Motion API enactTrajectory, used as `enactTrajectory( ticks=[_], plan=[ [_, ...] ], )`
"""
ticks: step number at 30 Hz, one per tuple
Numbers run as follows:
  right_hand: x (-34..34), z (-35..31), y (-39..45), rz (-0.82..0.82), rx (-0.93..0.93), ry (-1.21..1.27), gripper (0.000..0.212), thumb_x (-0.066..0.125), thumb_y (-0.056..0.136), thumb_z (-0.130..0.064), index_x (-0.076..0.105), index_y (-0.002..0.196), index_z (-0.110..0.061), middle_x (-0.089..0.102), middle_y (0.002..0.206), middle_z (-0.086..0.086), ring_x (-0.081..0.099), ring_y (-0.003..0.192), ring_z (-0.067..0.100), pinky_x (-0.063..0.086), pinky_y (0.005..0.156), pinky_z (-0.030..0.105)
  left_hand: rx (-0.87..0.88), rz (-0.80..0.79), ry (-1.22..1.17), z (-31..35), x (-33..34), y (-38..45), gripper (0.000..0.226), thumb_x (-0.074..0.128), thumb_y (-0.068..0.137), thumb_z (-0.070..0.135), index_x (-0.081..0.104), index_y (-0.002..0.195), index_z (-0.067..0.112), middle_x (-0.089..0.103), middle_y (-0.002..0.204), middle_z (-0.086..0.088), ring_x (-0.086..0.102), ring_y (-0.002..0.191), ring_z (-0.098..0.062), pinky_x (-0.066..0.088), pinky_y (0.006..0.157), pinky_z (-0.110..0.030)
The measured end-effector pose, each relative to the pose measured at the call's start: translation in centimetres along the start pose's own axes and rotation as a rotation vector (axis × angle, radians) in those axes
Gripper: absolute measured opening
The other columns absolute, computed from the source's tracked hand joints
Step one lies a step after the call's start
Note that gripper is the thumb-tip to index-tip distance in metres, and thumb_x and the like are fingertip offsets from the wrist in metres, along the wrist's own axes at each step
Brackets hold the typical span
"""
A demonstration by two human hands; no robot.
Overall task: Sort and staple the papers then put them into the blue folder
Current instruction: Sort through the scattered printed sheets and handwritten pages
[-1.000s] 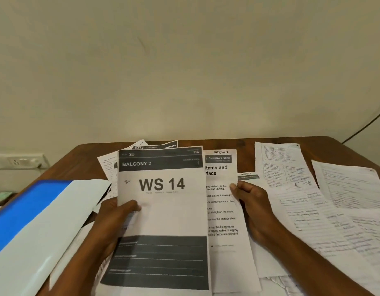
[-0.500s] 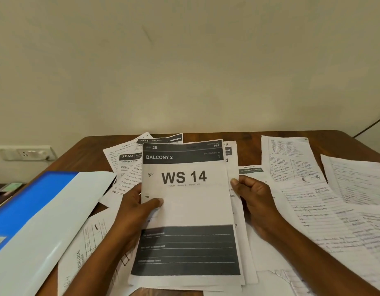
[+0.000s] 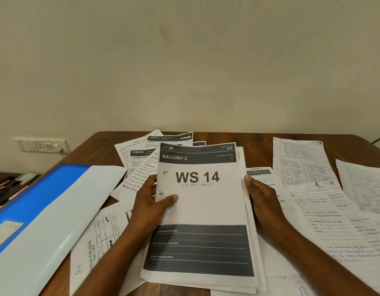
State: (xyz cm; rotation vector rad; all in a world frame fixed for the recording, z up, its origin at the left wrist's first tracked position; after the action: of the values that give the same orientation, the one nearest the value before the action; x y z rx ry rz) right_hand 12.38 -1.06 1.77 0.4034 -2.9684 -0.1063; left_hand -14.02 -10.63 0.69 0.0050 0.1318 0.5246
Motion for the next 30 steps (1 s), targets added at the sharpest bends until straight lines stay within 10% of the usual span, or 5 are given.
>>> enactTrajectory(
  ticks=[5, 16, 20, 27, 30],
  plan=[
    [0.4, 0.9, -0.1, 0.027, -0.025, -0.161, 0.013, 0.057, 0.103, -0.029, 0.069, 0.108, -0.028, 0.078, 0.109, -0.016, 0.075, 0.105, 0.014, 0.061, 0.093, 0.035, 0.01, -0.047, 0.032, 0.0, 0.6, -0.3, 0.062, 0.083, 0.088, 0.021, 0.046, 0.132, 0.043, 0.066, 0.131, 0.012, 0.068, 0.114, -0.022, 0.063, 0.089, -0.04],
    [1.6, 0.8, -2.1, -0.159, 0.066, -0.353, 0.032, 0.046, 0.11, -0.018, 0.062, 0.118, -0.044, 0.067, 0.13, -0.022, 0.063, 0.124, 0.008, 0.048, 0.111, 0.033, 0.033, 0.057, 0.048, 0.9, 0.2, 0.2, 0.037, 0.053, 0.107, 0.035, 0.046, 0.143, 0.033, 0.065, 0.114, 0.023, 0.065, 0.096, -0.001, 0.054, 0.081, -0.027],
    [2.6, 0.2, -2.4, -0.222, 0.076, -0.47, 0.03, 0.047, 0.109, -0.015, 0.056, 0.115, -0.043, 0.06, 0.116, -0.035, 0.06, 0.106, -0.007, 0.046, 0.088, 0.003, -0.031, 0.148, 0.014, 0.2, -0.8, 0.9, 0.023, 0.053, 0.109, 0.033, 0.061, 0.13, 0.031, 0.072, 0.122, 0.01, 0.07, 0.098, -0.017, 0.056, 0.091, -0.045],
    [2.7, 0.3, -2.2, -0.205, 0.006, -0.509, 0.036, 0.055, 0.107, -0.03, 0.041, 0.139, -0.041, 0.051, 0.14, -0.026, 0.05, 0.119, -0.009, 0.04, 0.107, 0.019, -0.078, 0.164, -0.052, -0.4, -0.4, 0.6, 0.015, 0.056, 0.108, 0.027, 0.063, 0.12, 0.031, 0.077, 0.1, 0.017, 0.075, 0.093, -0.023, 0.058, 0.076, -0.039],
    [2.8, 0.3, -2.4, -0.213, -0.001, -0.564, 0.034, 0.051, 0.109, -0.027, 0.036, 0.134, -0.044, 0.043, 0.132, -0.035, 0.043, 0.105, -0.029, 0.03, 0.096, -0.003, -0.08, 0.156, -0.089, 0.0, -0.2, 0.5, 0.02, 0.05, 0.11, 0.037, 0.059, 0.127, 0.031, 0.073, 0.104, 0.018, 0.072, 0.094, -0.017, 0.053, 0.072, -0.032]
  ],
)
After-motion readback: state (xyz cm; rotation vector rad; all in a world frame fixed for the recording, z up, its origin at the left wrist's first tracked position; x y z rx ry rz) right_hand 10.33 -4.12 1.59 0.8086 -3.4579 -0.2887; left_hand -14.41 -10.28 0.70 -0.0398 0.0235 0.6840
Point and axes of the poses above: each hand's wrist, its own y-axis towards the middle knuckle, its own x-axis out of the palm, z = x × y, the point moved 5 cm from there along y, towards the middle knuckle
